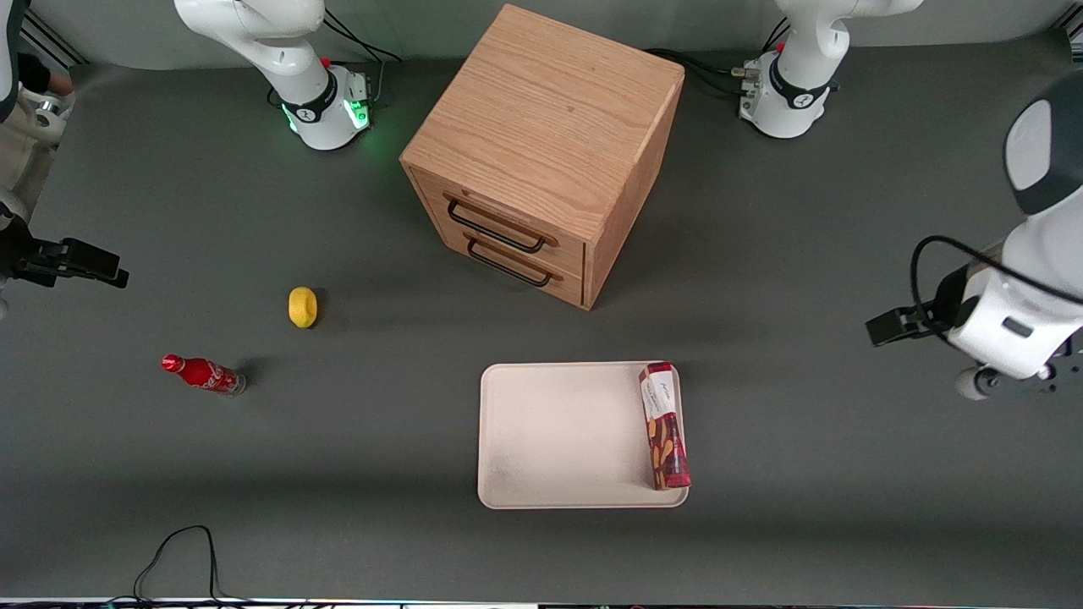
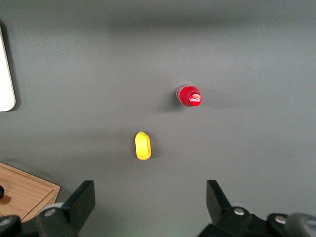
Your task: Place red cookie box on tray
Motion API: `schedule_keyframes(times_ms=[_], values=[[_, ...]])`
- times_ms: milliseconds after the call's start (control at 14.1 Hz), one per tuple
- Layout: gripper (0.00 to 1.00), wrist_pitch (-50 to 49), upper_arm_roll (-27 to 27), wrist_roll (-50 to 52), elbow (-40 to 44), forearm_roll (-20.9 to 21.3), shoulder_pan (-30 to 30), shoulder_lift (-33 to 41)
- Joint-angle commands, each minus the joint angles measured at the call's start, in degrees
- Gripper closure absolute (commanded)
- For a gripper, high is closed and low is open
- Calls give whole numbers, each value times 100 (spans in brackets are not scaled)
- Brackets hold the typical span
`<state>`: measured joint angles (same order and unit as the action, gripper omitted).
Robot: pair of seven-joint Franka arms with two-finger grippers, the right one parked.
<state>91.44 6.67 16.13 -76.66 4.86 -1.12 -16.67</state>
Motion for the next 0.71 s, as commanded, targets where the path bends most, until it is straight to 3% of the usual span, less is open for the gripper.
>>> schedule_keyframes(times_ms=[0,426,639], values=[[0,611,27,-530,-1498,-55,313,1051],[0,831,1,-1093,-2002,-142,710,1518],[0,840,-621,-1112,-1705,-423,246,1422]])
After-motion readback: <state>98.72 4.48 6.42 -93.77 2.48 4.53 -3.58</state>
